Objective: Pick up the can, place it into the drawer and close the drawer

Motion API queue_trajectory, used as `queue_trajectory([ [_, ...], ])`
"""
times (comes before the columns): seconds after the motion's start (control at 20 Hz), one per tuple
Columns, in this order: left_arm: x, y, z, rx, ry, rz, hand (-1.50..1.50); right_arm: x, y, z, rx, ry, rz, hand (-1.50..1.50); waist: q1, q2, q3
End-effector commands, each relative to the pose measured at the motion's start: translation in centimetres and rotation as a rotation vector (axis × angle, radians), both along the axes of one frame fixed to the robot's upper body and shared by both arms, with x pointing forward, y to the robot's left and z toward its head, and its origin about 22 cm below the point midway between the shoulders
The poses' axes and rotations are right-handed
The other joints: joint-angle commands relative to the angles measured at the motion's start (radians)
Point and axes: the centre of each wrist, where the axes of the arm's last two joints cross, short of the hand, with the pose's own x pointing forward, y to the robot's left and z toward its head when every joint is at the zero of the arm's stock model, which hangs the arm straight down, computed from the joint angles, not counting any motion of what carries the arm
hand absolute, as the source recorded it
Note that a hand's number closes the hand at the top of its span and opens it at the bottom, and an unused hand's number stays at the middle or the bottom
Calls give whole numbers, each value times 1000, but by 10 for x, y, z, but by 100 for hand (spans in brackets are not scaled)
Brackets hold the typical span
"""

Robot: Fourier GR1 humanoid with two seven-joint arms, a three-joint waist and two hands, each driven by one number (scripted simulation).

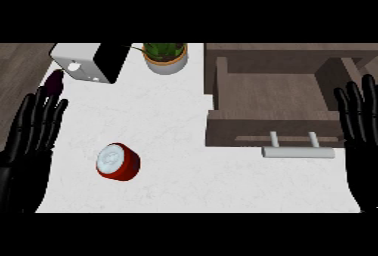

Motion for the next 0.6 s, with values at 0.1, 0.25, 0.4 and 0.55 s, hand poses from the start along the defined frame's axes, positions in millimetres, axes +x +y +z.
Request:
queue_trajectory([
  [0.1, -9, -16, 3, -32, -39, -221, -150, 11, 6, 5, -28, 0, -34, -150, -7, -16, -8],
  [0.25, -22, -29, 19, -62, -93, -408, -150, -4, -4, 0, -68, -31, -50, -150, -16, -18, -8],
  [0.4, -30, -18, -18, 67, 297, -230, -150, 2, -13, -22, -21, 297, -136, -150, -6, -15, -7],
  [0.55, -42, -12, 12, 39, 308, -215, -150, -15, -12, -25, -25, 327, -137, -150, -10, -17, -7],
])
